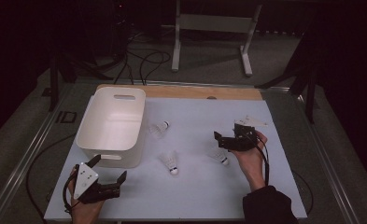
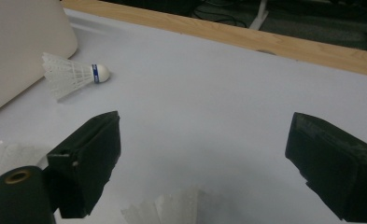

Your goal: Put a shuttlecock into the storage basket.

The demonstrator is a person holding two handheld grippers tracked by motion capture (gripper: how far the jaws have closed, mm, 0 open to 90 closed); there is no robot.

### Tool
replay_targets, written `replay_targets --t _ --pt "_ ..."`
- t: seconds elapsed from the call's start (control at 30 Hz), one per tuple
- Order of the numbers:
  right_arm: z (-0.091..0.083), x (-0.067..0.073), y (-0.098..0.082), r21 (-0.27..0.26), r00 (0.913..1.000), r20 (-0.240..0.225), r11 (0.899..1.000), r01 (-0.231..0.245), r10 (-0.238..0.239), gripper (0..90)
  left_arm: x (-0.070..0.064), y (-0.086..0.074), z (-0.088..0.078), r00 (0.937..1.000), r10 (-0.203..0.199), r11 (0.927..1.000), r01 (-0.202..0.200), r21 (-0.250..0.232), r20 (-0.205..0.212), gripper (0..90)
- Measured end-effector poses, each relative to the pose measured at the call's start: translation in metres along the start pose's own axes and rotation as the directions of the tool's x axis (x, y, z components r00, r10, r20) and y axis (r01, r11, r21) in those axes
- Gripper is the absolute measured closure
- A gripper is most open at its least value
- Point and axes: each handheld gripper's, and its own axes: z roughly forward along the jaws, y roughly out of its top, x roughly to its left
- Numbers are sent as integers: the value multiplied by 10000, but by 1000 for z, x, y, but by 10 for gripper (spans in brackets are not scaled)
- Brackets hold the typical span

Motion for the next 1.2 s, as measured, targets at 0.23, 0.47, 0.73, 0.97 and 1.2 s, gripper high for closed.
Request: replay_targets --t 0.23,0.47,0.73,0.97,1.2 --pt "10 1 -2 387 10000 -73 9993 -17 19 133 -2 0 1 9999 100 9999 -100 31 57 0" --pt "19 1 -4 741 10000 -81 9972 36 -31 132 -2 0 1 9999 100 9999 -100 16 45 0" --pt "26 0 -6 974 9999 62 9952 121 -127 131 -2 0 1 9999 94 10000 -94 6 35 0" --pt "31 0 -7 1160 9997 173 9931 152 -173 131 -2 0 1 9999 119 9999 -119 5 32 0" --pt "40 0 -10 1506 9986 365 9881 316 -375 130 -2 0 1 9999 113 9999 -113 7 36 0"
